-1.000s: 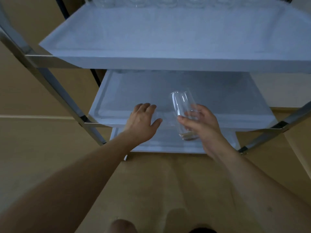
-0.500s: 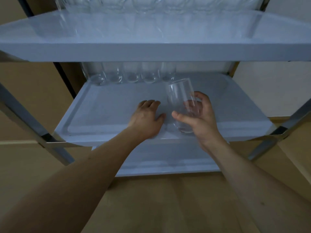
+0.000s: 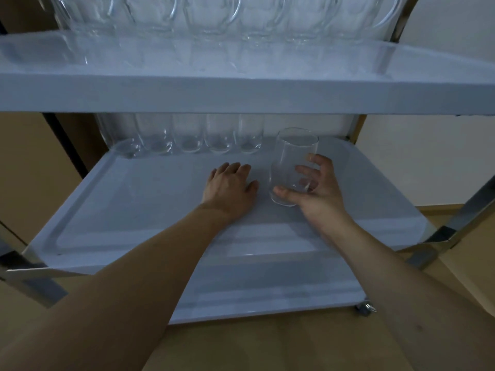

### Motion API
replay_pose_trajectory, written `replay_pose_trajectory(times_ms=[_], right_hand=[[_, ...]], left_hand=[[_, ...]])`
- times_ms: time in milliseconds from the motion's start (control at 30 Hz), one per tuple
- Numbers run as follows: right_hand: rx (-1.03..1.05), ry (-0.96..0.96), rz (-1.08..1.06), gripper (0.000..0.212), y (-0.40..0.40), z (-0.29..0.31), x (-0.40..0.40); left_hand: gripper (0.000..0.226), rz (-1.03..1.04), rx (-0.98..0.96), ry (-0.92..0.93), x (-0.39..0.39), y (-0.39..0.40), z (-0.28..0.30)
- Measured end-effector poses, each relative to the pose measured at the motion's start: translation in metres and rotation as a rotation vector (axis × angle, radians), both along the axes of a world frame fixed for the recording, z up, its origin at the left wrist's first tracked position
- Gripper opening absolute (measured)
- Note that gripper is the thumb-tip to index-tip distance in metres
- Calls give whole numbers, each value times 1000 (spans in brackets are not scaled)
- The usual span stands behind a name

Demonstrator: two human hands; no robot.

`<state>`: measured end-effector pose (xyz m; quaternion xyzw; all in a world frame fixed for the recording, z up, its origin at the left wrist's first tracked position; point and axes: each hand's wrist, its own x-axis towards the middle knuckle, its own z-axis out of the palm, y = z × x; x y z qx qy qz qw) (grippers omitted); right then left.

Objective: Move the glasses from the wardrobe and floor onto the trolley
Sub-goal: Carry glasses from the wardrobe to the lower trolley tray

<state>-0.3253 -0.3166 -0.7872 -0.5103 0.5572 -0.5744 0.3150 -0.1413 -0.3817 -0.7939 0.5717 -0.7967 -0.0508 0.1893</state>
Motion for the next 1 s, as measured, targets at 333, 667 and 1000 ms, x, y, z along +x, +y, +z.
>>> replay_pose_trajectory(times_ms=[333,667,1000], right_hand=[[-14,119,-51,93,-71,-3,-16],[-14,156,-224,84,-148,-16,-16],[67,389,-230,98,-177,-12,-15]], left_hand=[[57,-40,-29,-74,-4,1,-14],[48,-31,-97,-122,-5,5,-17],[47,-26,-121,-143,-7,2,-18]])
